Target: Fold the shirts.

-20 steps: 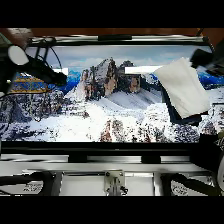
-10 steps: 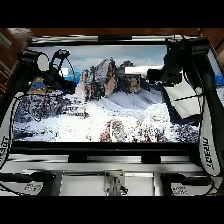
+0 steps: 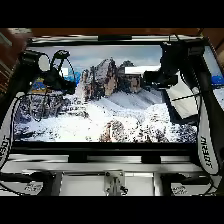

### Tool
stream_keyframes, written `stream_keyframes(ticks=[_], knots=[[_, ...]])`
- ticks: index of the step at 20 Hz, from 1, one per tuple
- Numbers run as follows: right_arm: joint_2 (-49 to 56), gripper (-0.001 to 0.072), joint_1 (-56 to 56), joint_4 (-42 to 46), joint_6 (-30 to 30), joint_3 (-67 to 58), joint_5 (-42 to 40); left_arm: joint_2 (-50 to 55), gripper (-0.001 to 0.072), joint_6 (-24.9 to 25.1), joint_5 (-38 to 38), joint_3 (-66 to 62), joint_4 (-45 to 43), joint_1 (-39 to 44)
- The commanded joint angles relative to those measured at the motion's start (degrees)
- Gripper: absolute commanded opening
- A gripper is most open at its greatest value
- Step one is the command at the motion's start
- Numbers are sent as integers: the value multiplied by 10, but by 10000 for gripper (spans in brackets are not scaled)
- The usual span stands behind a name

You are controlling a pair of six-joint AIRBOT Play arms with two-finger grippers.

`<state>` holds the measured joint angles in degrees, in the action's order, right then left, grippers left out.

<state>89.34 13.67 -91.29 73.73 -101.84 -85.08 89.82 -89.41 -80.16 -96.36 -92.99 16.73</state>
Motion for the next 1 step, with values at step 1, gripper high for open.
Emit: stream_keyframes(ticks=[1], knots=[[0, 575, 1, -3, 0, -1, -1, 0, 701, 0, 0, 0, 0, 0]])
